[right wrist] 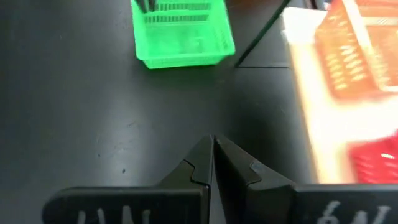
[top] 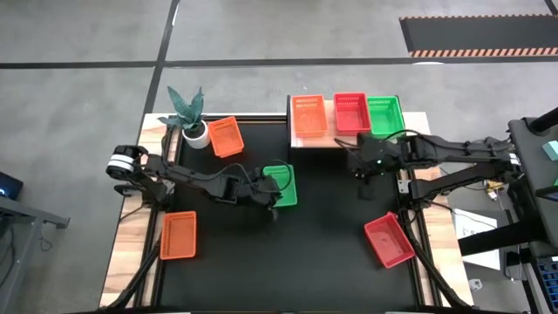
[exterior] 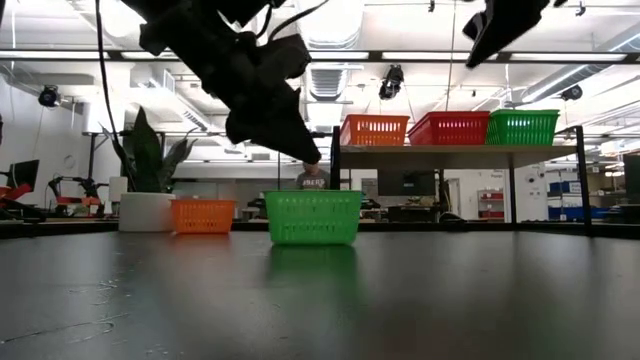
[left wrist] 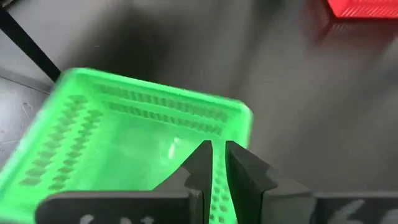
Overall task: Stack baskets on shelf by color
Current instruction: Stack the green bin on the other green bins on the shelf
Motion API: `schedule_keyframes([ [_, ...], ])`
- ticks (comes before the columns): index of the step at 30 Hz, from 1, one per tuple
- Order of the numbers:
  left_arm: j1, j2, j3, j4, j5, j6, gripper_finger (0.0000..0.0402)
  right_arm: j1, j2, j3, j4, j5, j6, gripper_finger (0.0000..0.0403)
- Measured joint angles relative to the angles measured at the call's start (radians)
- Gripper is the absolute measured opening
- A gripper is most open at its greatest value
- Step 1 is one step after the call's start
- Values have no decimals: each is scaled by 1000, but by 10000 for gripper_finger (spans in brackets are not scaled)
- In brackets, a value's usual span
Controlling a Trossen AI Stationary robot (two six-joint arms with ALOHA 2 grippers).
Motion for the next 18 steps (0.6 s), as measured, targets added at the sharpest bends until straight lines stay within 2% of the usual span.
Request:
schedule_keyframes([
  [4,0,0,-2,-11,0,9,32,1,0,-107,125,-70,-17,9],
  [8,-8,-10,-2,-14,4,83,32,4,0,-218,344,-127,-4,9],
  [13,-38,-77,3,34,23,364,32,45,25,-291,553,-129,-6,26],
  [18,-45,-181,-43,171,186,660,21,96,89,-291,667,-119,-4,51],
])
